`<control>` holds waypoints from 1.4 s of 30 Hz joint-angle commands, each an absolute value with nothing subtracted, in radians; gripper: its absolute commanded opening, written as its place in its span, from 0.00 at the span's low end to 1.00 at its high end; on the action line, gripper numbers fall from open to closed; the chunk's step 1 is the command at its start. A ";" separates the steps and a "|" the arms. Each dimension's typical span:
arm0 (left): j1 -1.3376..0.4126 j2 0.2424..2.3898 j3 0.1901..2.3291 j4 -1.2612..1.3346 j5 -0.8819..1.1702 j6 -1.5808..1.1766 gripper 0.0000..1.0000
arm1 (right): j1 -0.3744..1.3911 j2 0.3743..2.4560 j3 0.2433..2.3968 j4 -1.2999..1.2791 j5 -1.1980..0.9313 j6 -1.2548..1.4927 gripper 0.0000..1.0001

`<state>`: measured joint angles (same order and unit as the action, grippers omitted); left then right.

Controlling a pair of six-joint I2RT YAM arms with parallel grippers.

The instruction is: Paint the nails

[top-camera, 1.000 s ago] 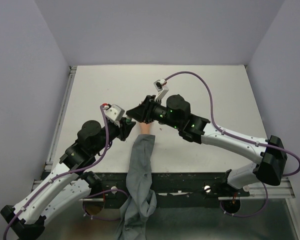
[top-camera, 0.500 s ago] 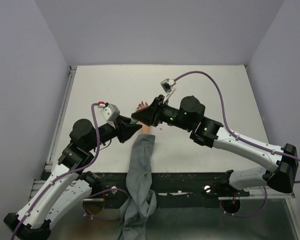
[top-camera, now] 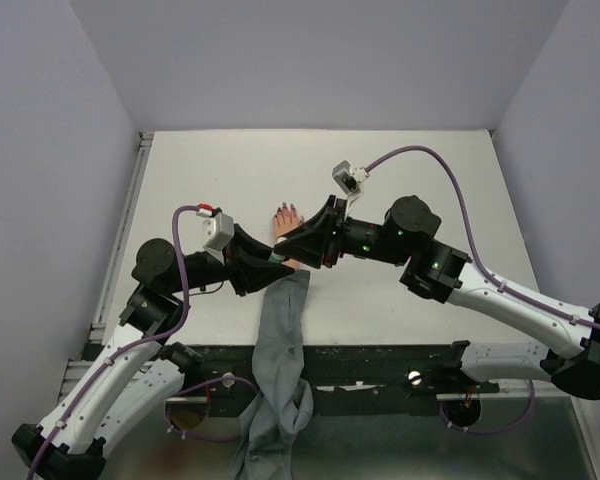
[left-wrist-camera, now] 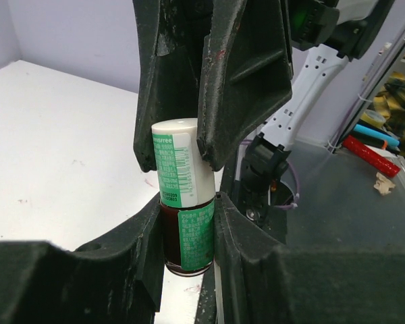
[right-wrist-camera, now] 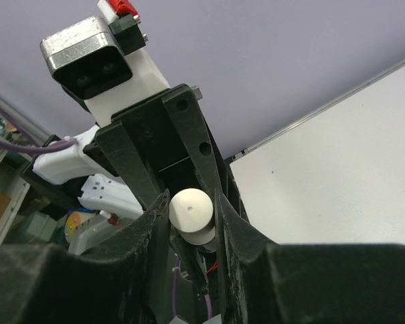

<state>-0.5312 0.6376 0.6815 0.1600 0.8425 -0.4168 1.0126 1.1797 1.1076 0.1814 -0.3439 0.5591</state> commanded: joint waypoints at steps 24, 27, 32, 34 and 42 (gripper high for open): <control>-0.535 0.695 0.666 0.190 1.097 -0.436 0.00 | 1.019 1.108 1.071 0.345 -0.505 0.502 0.06; -0.535 0.669 0.672 0.129 1.011 -0.382 0.00 | 1.019 1.100 1.065 0.305 -0.436 0.492 0.32; -0.535 0.626 0.675 0.052 0.853 -0.313 0.00 | 1.020 1.075 1.058 0.218 -0.264 0.488 0.66; -0.537 0.611 0.675 0.034 0.795 -0.293 0.00 | 1.019 1.062 1.049 0.203 -0.198 0.492 0.71; -0.615 0.552 0.684 -0.127 0.254 -0.178 0.00 | 1.019 1.110 1.048 0.144 -0.006 0.618 0.63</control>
